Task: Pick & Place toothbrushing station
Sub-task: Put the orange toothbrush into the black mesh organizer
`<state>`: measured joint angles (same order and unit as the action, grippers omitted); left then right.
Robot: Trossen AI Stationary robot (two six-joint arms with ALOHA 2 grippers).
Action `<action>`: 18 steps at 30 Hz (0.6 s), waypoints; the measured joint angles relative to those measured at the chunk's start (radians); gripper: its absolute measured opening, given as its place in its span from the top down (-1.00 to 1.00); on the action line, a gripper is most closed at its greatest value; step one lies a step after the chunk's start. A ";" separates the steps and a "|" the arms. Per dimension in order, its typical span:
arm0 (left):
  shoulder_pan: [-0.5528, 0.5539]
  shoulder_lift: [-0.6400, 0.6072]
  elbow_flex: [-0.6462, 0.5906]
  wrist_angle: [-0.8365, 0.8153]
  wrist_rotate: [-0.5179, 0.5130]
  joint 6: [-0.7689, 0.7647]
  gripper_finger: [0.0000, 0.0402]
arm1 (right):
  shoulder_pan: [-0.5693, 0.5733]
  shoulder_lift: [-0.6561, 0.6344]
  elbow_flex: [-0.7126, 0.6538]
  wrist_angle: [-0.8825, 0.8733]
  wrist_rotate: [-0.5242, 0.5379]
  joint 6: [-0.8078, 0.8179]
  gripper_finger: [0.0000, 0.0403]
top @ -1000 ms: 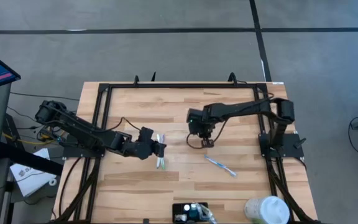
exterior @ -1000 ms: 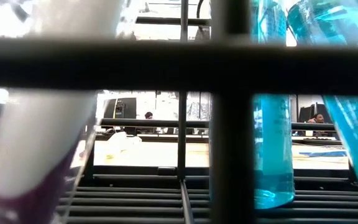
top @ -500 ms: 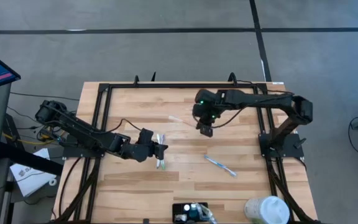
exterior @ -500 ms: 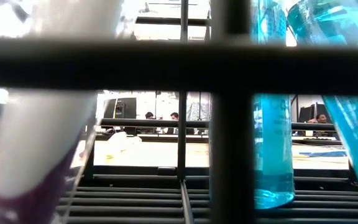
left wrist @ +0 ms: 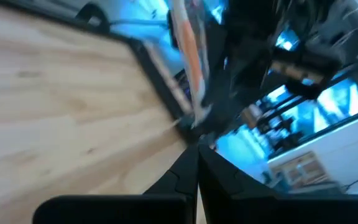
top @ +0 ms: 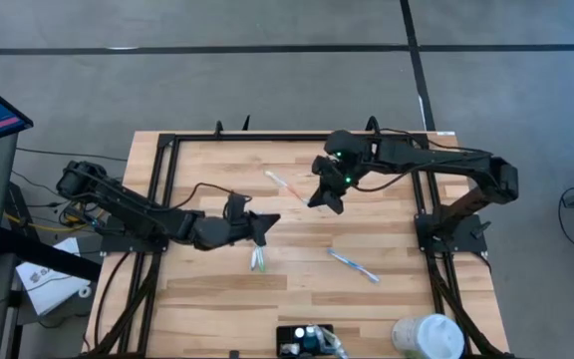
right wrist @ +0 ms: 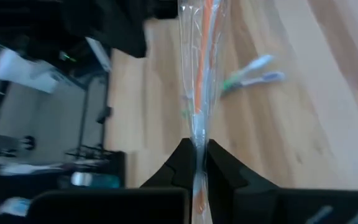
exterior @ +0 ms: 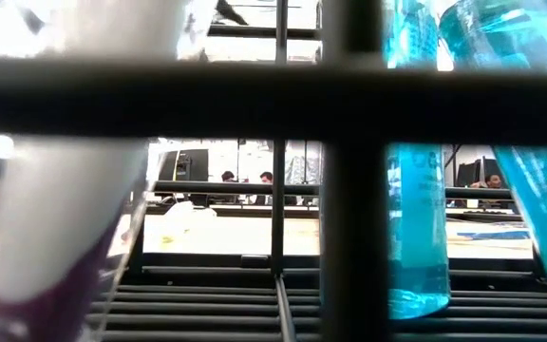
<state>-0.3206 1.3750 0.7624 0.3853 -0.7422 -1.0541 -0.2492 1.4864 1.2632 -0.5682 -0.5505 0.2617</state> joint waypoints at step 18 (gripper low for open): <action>0.115 0.000 0.000 0.467 0.043 0.338 0.07 | 0.021 -0.118 0.000 0.120 -0.056 0.153 0.94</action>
<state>-0.2058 1.3750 0.7624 0.8521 -0.6987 -0.7161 -0.2279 1.3682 1.2629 -0.4479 -0.6064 0.4146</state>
